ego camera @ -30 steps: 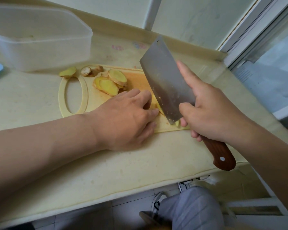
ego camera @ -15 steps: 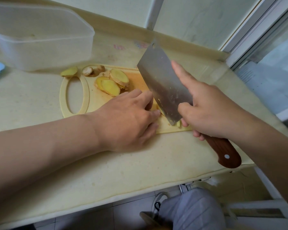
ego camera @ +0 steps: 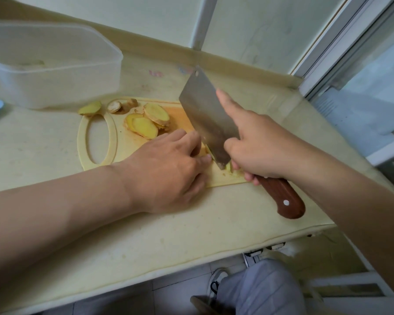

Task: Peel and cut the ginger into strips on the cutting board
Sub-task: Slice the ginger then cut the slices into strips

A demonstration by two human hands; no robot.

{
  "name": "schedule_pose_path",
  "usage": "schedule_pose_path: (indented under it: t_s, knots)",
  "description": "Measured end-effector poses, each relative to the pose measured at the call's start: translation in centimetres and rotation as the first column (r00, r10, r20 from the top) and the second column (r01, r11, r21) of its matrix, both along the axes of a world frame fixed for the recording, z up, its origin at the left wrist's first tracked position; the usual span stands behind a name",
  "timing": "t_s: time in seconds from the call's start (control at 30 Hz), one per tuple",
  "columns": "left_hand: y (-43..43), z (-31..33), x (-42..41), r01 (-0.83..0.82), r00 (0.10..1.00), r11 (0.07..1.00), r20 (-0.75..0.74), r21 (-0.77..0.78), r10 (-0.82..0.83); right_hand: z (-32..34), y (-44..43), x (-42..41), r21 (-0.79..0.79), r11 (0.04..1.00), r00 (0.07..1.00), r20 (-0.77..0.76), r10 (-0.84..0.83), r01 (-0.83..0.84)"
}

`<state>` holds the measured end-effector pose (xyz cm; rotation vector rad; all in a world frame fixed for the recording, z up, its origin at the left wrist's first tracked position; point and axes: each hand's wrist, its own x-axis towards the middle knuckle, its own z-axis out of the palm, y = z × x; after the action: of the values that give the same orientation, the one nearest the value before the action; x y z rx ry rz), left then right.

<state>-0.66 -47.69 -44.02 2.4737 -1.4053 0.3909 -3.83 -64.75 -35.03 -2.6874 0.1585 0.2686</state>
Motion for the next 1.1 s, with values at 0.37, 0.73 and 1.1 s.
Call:
schedule_pose_path:
  t_s: [0.37, 0.73, 1.1]
  knots:
    - [0.0, 0.0, 0.1, 0.013, 1.0, 1.0, 0.009, 0.002, -0.013, -0.5, -0.8, 0.1, 0.092, 0.994, 0.998, 0.031, -0.058, 0.055]
    - [0.1, 0.5, 0.2, -0.054, 0.998, 0.965, -0.056, -0.256, 0.041, 0.4, -2.9, 0.3, 0.448, 0.887, 0.986, 0.065, -0.155, 0.11]
    - [0.2, 1.1, -0.4, -0.138, 0.985, 0.958, -0.133, -0.253, 0.107, -1.3, -4.3, -0.1, 0.359, 0.931, 0.998, -0.032, -0.062, 0.069]
